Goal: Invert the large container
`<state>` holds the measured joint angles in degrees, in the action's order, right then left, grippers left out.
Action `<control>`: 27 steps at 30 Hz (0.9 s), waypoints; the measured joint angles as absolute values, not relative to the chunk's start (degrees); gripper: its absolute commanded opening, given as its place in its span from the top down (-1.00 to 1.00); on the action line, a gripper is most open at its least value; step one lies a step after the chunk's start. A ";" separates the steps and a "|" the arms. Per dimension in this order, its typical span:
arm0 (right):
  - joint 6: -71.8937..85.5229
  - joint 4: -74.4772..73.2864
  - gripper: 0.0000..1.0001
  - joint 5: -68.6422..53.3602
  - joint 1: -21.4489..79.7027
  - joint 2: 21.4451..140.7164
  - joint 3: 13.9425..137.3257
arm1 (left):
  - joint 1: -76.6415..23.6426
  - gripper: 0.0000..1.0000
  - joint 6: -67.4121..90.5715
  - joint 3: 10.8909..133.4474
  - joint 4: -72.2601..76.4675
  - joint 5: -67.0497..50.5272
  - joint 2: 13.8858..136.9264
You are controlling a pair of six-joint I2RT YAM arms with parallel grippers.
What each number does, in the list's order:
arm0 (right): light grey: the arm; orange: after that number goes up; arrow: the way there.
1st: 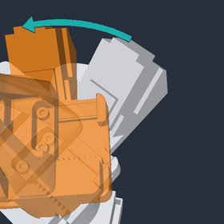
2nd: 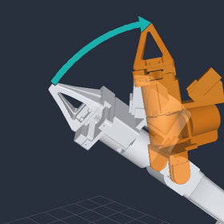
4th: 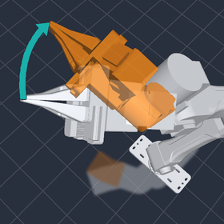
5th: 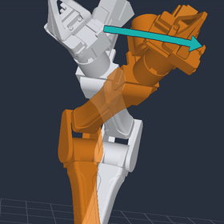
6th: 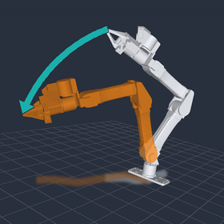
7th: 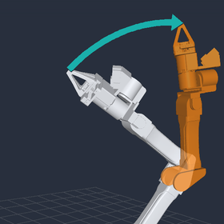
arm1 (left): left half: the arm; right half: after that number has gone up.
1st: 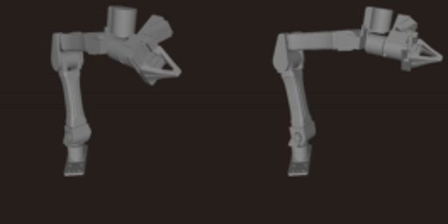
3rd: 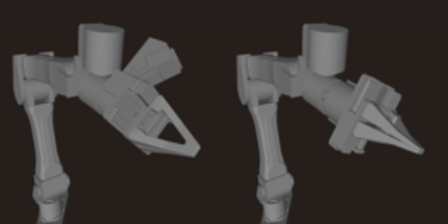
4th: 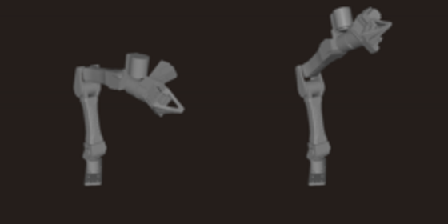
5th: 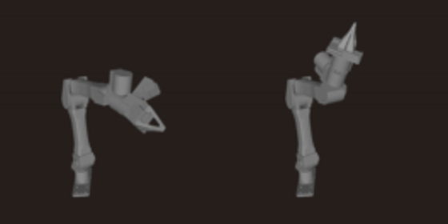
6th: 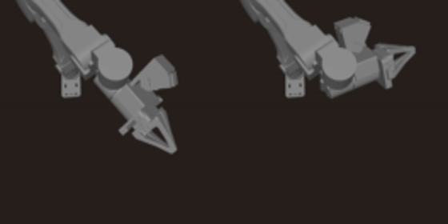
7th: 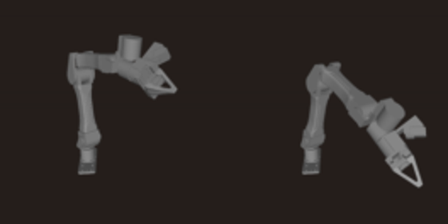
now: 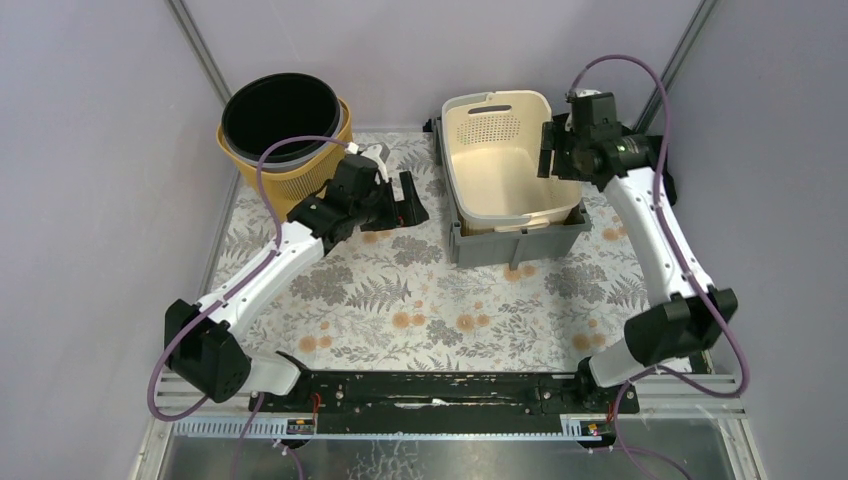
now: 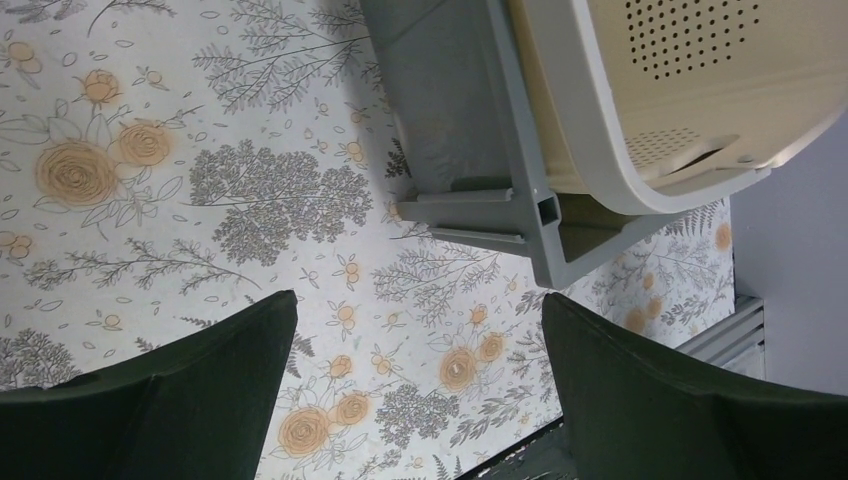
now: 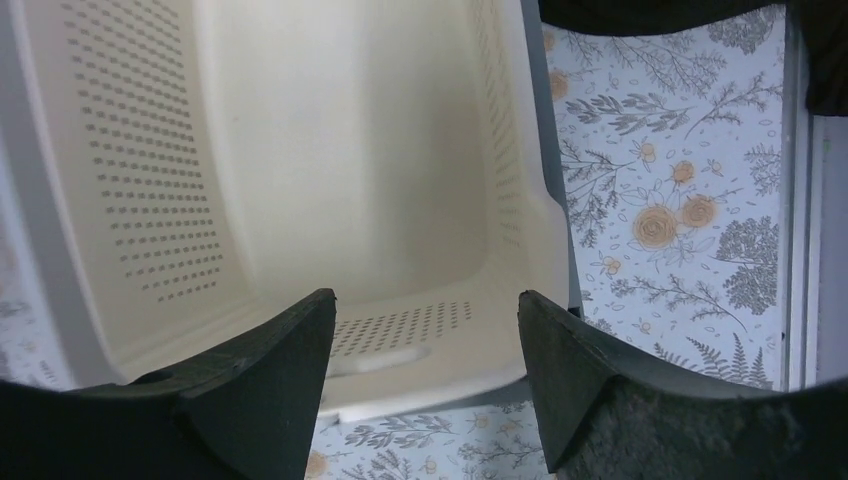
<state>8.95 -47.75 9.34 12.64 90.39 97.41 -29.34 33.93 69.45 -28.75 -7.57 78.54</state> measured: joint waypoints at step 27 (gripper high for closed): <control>-8.60 -42.89 -0.50 -8.69 30.50 92.75 91.70 | -29.95 -1.00 33.23 68.31 -30.87 -5.74 71.33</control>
<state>-8.60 -42.89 -8.69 30.50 92.75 91.70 -29.95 33.23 68.31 -30.87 -5.74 71.33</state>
